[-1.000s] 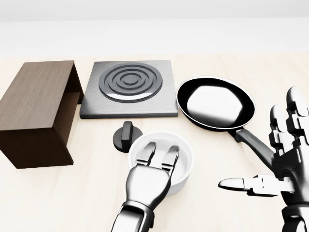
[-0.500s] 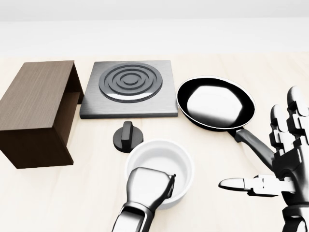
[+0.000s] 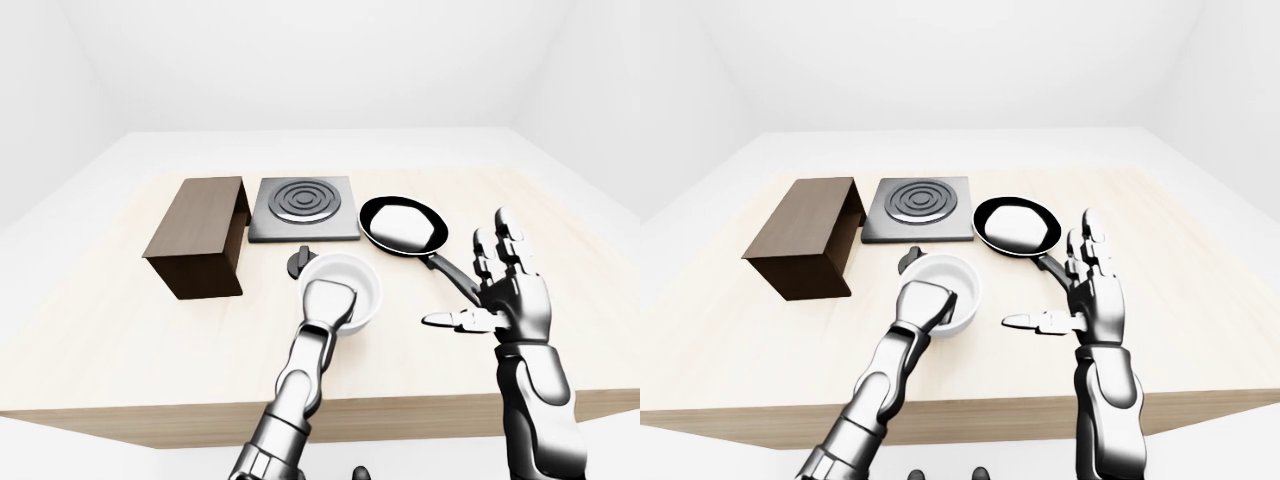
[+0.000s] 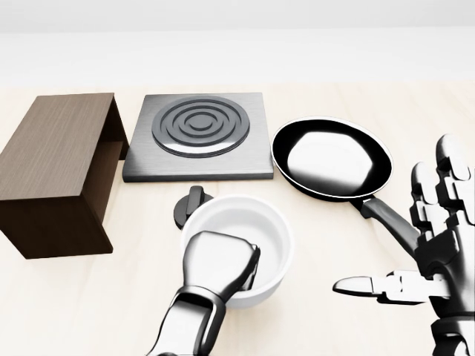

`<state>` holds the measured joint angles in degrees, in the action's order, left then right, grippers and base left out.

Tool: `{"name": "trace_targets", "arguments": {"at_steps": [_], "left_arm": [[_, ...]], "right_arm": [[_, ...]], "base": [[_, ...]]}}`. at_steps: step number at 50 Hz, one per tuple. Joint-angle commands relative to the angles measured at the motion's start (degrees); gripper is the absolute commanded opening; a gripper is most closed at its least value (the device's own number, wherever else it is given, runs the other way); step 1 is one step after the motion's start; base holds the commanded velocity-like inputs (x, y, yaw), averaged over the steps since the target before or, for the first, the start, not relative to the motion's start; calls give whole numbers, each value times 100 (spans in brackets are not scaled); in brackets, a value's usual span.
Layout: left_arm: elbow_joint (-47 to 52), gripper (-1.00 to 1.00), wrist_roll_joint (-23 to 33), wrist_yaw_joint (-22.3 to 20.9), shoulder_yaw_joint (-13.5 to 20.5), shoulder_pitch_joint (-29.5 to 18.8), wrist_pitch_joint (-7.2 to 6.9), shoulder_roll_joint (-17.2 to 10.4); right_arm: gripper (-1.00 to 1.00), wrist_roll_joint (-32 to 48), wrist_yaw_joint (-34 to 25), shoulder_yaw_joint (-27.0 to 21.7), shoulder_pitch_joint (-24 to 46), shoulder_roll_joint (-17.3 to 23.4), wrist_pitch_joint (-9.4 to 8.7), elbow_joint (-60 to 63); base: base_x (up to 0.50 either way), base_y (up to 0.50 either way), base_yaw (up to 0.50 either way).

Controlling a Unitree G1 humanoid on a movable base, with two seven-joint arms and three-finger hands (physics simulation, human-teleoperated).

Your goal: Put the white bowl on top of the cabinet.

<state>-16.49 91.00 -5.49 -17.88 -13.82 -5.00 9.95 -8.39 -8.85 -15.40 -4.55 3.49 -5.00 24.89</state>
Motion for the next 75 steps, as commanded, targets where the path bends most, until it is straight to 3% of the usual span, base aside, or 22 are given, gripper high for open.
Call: {"name": "trace_targets", "arguments": {"at_steps": [1, 12, 21, 34, 39, 51, 60, 66, 71, 75], "left_arm": [[1675, -100, 934, -1010, 118, -93, 0, -2], [2313, -100, 1280, -1429, 232, -70, 0, 80], [2670, -100, 1570, -2186, 634, -716, 0, 35], [2134, -100, 1393, -2700, 1215, -2050, 0, -344], [1721, -100, 995, -2801, 1524, -2926, 0, -671], [385, -100, 42, -2283, 1770, -4039, 0, -1318], [-321, -100, -543, -1886, 1804, -4545, 0, -1711], [-1225, -100, -1121, -1230, 1998, -5013, 0, -2142], [-1769, -100, -1661, -844, 2080, -5189, 0, -2572], [-1784, -100, -1823, -838, 2058, -5169, 0, -2808]], "right_arm": [[100, 32, -21, 40, -8, -11, 0, -15], [100, 44, -45, 48, -29, -20, 0, -2], [100, 79, -49, 84, -45, -32, 0, -5], [100, 119, -78, 123, -113, -64, 0, 60], [100, 196, -83, 223, -145, -99, 0, 7], [100, 290, -113, 339, -215, -130, 0, -12], [100, 348, -138, 411, -310, -171, 0, 48], [100, 354, -162, 413, -307, -169, 0, 44], [100, 373, -164, 419, -298, -170, 0, 28], [100, 366, -160, 411, -296, -170, 0, 43]], "base": [[0, 0, 0], [0, 0, 0], [0, 0, 0], [0, 0, 0], [0, 0, 0], [0, 0, 0], [0, 0, 0], [0, 0, 0], [0, 0, 0], [0, 0, 0]]}}
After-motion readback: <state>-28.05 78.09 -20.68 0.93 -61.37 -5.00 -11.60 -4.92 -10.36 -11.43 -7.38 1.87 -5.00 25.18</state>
